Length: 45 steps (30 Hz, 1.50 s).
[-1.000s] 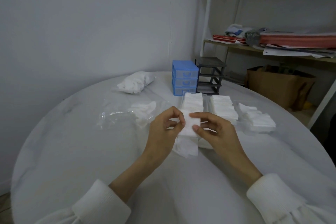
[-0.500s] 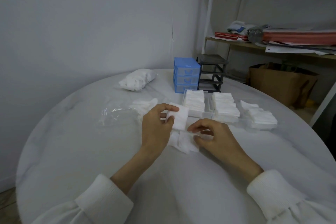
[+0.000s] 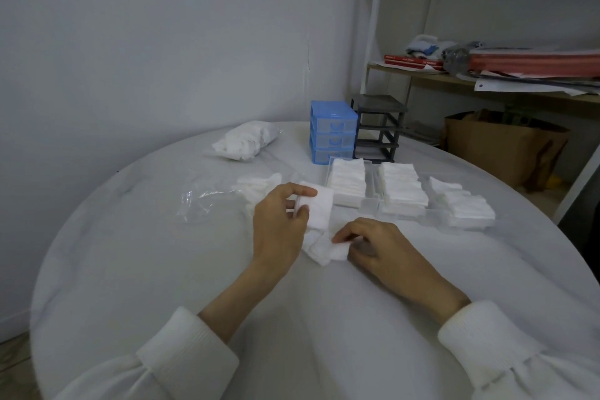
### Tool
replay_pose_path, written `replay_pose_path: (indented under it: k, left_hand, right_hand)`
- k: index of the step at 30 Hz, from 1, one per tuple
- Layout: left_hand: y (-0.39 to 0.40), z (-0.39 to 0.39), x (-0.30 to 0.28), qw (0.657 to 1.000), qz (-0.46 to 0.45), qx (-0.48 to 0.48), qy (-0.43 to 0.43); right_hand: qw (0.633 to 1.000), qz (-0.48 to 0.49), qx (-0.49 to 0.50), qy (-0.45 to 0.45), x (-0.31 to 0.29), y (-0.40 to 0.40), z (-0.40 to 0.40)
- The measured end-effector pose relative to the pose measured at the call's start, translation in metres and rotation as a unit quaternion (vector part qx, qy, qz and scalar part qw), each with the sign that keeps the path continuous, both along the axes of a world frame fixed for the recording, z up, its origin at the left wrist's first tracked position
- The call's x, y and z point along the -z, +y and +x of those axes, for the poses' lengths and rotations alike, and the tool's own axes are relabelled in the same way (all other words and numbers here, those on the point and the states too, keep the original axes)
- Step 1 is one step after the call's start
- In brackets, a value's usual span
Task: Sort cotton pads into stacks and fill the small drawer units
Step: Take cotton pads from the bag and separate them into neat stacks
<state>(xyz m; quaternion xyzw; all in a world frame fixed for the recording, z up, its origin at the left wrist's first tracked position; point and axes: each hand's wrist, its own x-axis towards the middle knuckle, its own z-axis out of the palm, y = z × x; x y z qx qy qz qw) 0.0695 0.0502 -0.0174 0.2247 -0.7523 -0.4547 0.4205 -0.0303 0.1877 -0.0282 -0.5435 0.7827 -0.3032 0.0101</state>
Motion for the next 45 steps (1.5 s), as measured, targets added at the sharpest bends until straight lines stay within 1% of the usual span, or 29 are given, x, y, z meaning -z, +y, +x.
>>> replay_pose_path:
  k: [4,9,13,17,21,25,28,30,33,38,42,45]
  left_hand:
    - [0.0,-0.001,0.001,1.0,0.002,0.0,0.001]
    - [0.001,-0.002,0.001,1.0,0.024,0.015,0.005]
    - [-0.001,-0.002,0.003,1.0,0.025,0.015,0.002]
    - [0.0,-0.002,0.003,0.998,0.041,0.037,0.003]
    - [0.002,-0.004,0.004,0.995,0.07,0.068,0.0]
    - [0.001,-0.005,0.004,0.986,0.136,0.097,0.005]
    - [0.002,-0.006,0.002,0.973,0.194,0.123,0.024]
    - [0.004,-0.005,0.0,0.966,0.216,0.137,0.036]
    - [0.005,-0.004,-0.002,0.961,0.227,0.151,0.035]
    - [0.007,-0.004,-0.001,0.974,0.168,0.151,0.012]
    - [0.009,-0.003,0.001,0.975,0.13,0.181,-0.003]
    - [0.01,-0.003,0.001,0.977,0.11,0.184,-0.012]
  right_hand:
    - [0.999,-0.042,0.021,0.007,0.0,-0.001,-0.002]
    - [0.991,-0.114,0.071,-0.014,-0.003,-0.002,-0.001]
    - [0.982,-0.166,0.086,-0.038,-0.006,-0.002,0.001]
    - [0.967,-0.217,0.099,-0.089,-0.009,-0.002,0.001]
    - [0.943,-0.257,0.102,-0.187,-0.011,-0.003,0.001]
    - [0.916,-0.294,0.095,-0.255,-0.012,-0.004,-0.003]
    - [0.904,-0.315,0.078,-0.278,-0.014,-0.004,-0.003]
    - [0.901,-0.324,0.072,-0.278,-0.016,-0.004,-0.002]
    - [0.908,-0.316,0.069,-0.267,-0.014,-0.004,-0.002]
    - [0.922,-0.294,0.06,-0.247,-0.013,-0.003,-0.003]
    - [0.937,-0.28,0.056,-0.201,-0.013,-0.002,-0.002]
    - [0.943,-0.271,0.061,-0.183,-0.012,-0.002,-0.002]
